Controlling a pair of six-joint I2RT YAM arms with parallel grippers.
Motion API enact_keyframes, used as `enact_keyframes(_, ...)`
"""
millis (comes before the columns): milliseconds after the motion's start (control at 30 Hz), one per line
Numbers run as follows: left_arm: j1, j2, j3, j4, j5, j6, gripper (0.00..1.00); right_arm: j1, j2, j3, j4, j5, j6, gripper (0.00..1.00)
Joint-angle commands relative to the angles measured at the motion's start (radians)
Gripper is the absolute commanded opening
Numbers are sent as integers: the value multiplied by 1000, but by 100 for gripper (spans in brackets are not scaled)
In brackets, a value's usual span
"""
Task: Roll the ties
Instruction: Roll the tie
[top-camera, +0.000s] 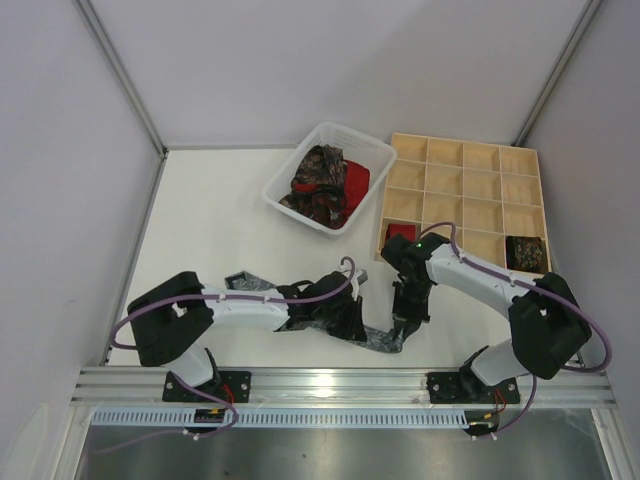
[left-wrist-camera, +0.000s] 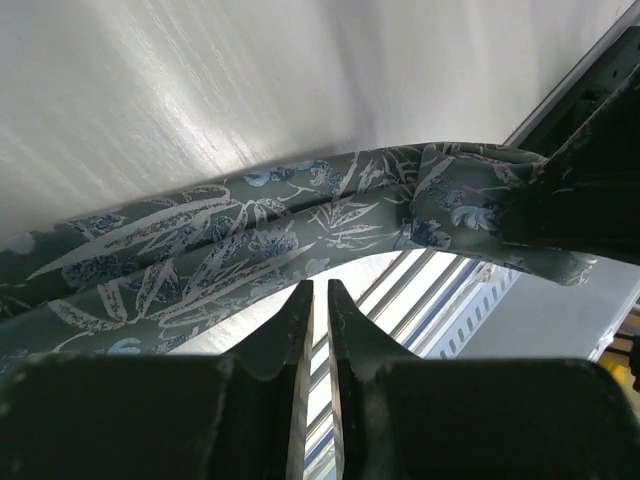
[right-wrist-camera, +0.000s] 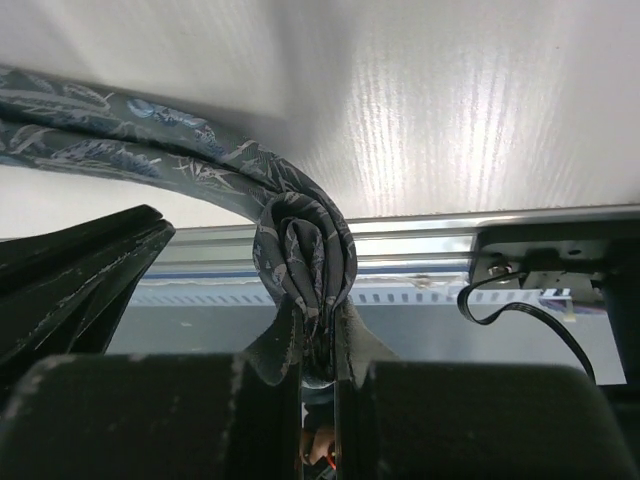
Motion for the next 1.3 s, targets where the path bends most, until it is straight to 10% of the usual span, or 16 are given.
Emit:
enact_keyframes(0, -12, 24, 47, 66, 21, -28, 15, 37, 51, 19, -90, 51, 25, 0)
enact_keyframes(700, -95, 136, 47, 233, 65, -159, 12, 152, 157, 11, 27, -64, 145, 2)
enact_keyframes(1267, -107, 125, 8, 240, 56, -166, 12, 149, 117, 24, 47, -136, 131, 42)
